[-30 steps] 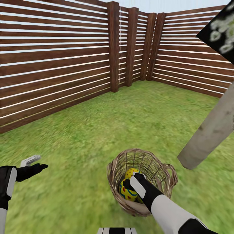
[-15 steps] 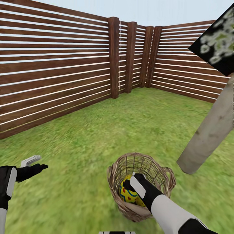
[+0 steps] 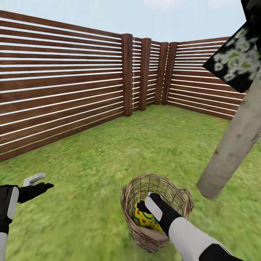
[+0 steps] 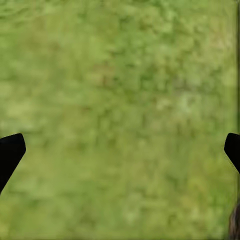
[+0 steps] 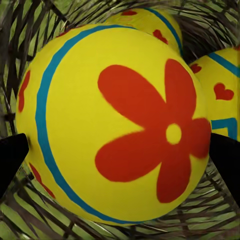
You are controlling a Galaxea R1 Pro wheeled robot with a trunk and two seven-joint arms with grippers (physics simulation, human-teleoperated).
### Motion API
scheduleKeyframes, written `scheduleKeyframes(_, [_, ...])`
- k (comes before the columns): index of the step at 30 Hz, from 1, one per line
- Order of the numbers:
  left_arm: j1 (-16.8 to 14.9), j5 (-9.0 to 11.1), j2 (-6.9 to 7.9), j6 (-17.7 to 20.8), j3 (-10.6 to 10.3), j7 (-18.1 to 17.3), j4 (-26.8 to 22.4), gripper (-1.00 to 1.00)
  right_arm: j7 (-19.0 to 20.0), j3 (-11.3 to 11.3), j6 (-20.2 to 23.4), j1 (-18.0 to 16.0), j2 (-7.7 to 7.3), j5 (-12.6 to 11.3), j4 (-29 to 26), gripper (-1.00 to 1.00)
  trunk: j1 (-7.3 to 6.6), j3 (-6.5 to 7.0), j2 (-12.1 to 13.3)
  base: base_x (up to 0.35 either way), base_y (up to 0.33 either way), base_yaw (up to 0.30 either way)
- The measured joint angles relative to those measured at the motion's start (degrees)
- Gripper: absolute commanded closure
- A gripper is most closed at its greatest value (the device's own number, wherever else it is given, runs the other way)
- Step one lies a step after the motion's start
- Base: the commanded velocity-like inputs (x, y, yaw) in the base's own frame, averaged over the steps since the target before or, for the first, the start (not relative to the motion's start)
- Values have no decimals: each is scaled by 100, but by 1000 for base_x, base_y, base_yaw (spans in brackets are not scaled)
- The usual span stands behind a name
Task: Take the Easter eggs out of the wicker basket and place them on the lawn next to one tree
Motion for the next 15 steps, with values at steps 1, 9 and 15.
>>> scheduleKeyframes(1, [0,0,0,0,0,0,0,-100,0,0,-1,0,0,0,0,100,-2,22,1,0,0,0])
scheduleKeyframes(9, [0,0,0,9,0,-4,0,-100,0,0,14,-2,0,-1,-8,100,-23,200,12,-69,0,0])
scheduleKeyframes(15, [0,0,-8,9,0,-3,0,-100,0,0,24,-4,0,0,-12,100,-39,333,21,-2,0,0])
